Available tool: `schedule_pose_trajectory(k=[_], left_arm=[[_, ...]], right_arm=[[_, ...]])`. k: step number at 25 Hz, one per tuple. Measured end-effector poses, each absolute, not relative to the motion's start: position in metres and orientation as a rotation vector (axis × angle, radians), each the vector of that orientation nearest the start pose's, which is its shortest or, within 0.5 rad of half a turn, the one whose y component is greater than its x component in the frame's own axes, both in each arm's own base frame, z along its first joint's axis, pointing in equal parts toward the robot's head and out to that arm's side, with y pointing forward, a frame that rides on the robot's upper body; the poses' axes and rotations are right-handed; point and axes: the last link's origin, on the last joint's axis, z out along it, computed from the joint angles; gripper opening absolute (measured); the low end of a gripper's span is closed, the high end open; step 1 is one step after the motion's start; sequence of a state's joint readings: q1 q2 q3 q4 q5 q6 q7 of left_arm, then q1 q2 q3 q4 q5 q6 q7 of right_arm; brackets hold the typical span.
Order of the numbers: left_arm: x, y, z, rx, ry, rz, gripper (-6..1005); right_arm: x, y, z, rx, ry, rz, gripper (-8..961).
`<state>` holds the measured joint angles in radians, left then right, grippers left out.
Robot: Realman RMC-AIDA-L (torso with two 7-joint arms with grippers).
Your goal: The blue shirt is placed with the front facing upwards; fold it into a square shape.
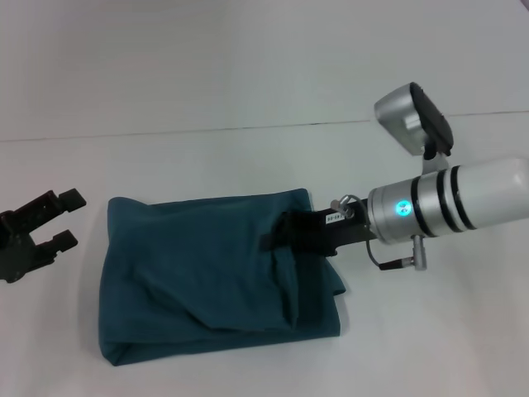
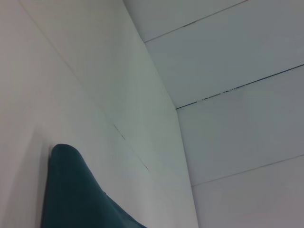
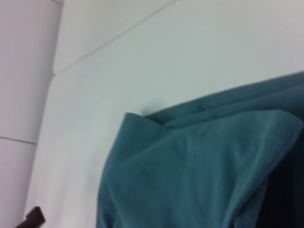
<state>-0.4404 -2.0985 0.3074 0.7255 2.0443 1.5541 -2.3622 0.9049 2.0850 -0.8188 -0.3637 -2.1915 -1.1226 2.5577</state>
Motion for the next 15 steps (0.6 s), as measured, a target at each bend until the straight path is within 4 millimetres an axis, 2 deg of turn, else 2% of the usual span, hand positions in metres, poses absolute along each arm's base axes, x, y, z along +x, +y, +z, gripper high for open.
schedule_pose_trajectory(k=[9,15], left_arm=[[-0.317,0.315,0.053,2.095,2.264,1.352,951],[-0.316,0.316,0.053,2.096,2.263,1.353,951]], right_arm=[[0.207,0.402,-0.056,-2.192,2.007,0.499,36],[0.212,0.402,-0.053,-2.174,2.014,0.501,41]])
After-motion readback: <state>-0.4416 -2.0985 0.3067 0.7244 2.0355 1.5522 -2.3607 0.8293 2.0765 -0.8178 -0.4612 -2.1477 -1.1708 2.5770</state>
